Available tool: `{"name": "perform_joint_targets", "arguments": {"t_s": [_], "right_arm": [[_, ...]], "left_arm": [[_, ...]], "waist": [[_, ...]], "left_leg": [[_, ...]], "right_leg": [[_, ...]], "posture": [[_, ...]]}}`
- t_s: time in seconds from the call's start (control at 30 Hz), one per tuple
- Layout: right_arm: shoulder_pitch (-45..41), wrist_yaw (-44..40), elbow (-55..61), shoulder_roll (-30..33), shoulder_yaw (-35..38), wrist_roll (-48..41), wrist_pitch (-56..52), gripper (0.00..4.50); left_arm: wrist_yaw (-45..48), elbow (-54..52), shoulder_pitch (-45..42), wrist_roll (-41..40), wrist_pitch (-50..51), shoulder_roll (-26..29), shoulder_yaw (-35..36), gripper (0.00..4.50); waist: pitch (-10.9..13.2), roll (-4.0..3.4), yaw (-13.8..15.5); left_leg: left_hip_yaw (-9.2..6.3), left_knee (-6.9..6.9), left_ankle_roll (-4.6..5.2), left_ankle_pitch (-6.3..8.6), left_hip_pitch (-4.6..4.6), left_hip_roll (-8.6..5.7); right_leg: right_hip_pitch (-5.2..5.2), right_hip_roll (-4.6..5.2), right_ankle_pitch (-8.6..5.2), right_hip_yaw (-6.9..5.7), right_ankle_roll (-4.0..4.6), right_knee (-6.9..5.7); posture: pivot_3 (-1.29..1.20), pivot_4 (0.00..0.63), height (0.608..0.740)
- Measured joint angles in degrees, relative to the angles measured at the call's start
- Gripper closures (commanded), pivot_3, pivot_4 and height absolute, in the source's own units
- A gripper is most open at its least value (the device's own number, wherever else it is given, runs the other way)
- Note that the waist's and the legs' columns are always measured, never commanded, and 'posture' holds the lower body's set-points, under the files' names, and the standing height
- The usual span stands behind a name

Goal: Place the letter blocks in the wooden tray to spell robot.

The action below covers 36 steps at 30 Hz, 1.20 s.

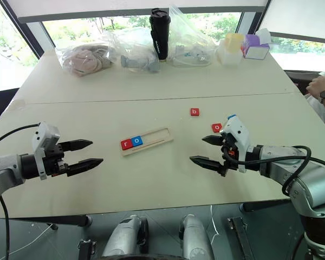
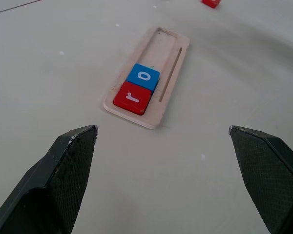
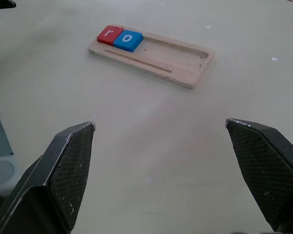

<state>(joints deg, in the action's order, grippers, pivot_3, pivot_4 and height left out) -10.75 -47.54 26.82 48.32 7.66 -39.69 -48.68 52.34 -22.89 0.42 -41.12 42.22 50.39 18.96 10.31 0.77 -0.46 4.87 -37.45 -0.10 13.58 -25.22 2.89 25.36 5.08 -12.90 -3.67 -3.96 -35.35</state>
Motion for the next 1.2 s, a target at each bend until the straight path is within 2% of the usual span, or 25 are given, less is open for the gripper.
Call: {"name": "perform_joint_targets", "arguments": {"t_s": [0.7, 0.93, 1.03, 1.2], "right_arm": [[0.02, 0.82, -0.04, -0.03, -0.26, 1.32, 1.46, 0.05], [-1.38, 0.09, -0.15, 0.15, -1.58, 2.23, 0.77, 0.05], [-4.41, -0.36, 1.23, 0.06, -3.77, 0.73, -1.35, 0.05], [-7.72, 1.07, 5.36, -2.33, -7.38, -1.12, -3.74, 0.05]], "left_arm": [[-0.03, 1.11, -0.87, -0.07, -0.38, 0.06, 0.0, 0.0], [3.17, 5.35, -1.99, 4.95, -4.33, 4.57, -0.47, 0.0], [5.97, 8.2, -4.06, 8.71, -8.18, 7.05, -3.56, 0.0], [11.02, 17.51, -12.61, 14.71, -14.17, 6.8, -11.89, 0.0]], "waist": [[0.0, 0.0, 0.01], [0.0, 0.0, -0.03], [0.0, -0.03, -0.08], [-0.01, -0.01, 0.36]], "left_leg": [[-0.07, -0.57, 0.0, 0.0, 0.0, 0.03], [-0.06, -0.58, 0.0, 0.0, 0.0, 0.03], [-0.05, -0.58, -0.01, 0.01, 0.01, 0.05], [-0.05, -0.58, -0.01, 0.01, -0.04, 0.05]], "right_leg": [[-0.03, -0.02, 0.0, 0.01, 0.0, -0.57], [0.01, -0.02, 0.0, 0.01, 0.0, -0.63], [0.04, -0.01, 0.0, 0.02, 0.01, -0.65], [0.05, -0.02, 0.0, 0.0, 0.01, -0.64]], "posture": [[0.0, 0.15, 0.74], [0.0, 0.15, 0.74], [0.0, 0.15, 0.74], [0.0, 0.15, 0.74]]}}
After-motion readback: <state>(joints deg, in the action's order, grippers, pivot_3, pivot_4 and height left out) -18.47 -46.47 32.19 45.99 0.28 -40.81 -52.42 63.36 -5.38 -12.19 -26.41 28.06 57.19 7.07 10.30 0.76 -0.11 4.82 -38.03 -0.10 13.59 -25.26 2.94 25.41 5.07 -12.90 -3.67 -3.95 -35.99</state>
